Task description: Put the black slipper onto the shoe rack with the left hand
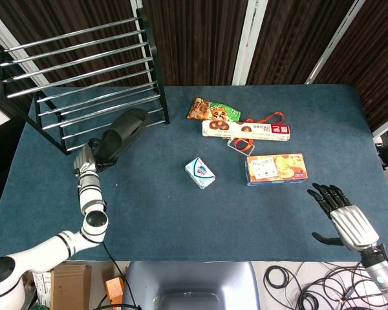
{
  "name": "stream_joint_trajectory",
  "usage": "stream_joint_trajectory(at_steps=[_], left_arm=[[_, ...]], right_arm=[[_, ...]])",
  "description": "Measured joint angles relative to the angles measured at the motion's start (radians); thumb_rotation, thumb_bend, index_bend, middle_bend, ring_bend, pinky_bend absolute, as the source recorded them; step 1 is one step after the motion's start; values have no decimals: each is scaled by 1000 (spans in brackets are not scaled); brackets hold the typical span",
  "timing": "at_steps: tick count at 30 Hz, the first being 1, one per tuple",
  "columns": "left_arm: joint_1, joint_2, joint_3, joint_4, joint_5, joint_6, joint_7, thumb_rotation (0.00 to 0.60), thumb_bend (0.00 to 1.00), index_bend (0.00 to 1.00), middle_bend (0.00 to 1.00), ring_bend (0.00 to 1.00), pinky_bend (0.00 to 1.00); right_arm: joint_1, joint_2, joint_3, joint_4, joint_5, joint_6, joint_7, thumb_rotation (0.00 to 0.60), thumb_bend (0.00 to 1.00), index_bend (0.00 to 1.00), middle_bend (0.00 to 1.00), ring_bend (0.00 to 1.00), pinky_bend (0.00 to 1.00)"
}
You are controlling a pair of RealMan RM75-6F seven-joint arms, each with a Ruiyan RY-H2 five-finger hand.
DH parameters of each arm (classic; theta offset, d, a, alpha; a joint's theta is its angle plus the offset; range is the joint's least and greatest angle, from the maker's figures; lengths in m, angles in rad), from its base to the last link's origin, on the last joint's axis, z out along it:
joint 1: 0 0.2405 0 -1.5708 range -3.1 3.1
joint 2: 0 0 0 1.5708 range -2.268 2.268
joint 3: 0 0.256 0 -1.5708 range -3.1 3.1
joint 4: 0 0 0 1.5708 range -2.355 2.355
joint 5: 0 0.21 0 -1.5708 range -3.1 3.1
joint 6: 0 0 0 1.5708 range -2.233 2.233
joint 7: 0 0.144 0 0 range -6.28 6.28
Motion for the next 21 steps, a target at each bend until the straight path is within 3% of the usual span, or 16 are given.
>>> stream_joint_trajectory(at_steps=[12, 21], left_arm=[[-161, -123, -99, 371, -48, -18, 30, 600, 330, 267, 555, 705, 925], [-270, -212, -185, 638, -66, -203, 5, 600, 330, 250, 554, 705, 920]], right_arm=[[-11, 23, -9, -12, -36, 45, 56, 600, 105, 0, 0, 0, 0], [-19, 36, -13, 1, -43, 62, 103, 600, 106, 0, 0, 0, 0]])
